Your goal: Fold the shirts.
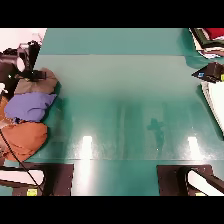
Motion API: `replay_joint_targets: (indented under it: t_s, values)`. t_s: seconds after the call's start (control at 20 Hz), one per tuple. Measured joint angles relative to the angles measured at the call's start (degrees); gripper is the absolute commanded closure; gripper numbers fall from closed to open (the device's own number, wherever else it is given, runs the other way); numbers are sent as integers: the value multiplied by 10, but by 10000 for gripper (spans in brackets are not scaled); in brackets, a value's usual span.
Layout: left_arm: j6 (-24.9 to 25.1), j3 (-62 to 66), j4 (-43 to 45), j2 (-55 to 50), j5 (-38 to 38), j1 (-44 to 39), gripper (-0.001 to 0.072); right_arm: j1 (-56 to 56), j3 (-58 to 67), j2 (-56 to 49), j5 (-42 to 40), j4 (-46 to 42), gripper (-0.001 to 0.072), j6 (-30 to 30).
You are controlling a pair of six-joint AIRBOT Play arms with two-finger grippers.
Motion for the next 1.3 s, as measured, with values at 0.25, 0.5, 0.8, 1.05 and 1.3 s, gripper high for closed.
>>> replay_joint_targets:
  t_s: [0.25,0.5,0.8,1.05,1.3]
  values:
    - [30,136,-25,105,-66,-32,681,0,66,1,5,3,695,0]
    - [50,233,-33,222,-149,-156,682,0,172,1,6,4,695,0]
    - [27,200,-81,226,-216,-383,678,0,243,1,14,4,695,0]
    - [36,129,-151,139,-170,-515,93,0,254,1,44,4,695,0]
    - [43,110,-84,97,-178,-470,94,0,256,1,70,3,695,0]
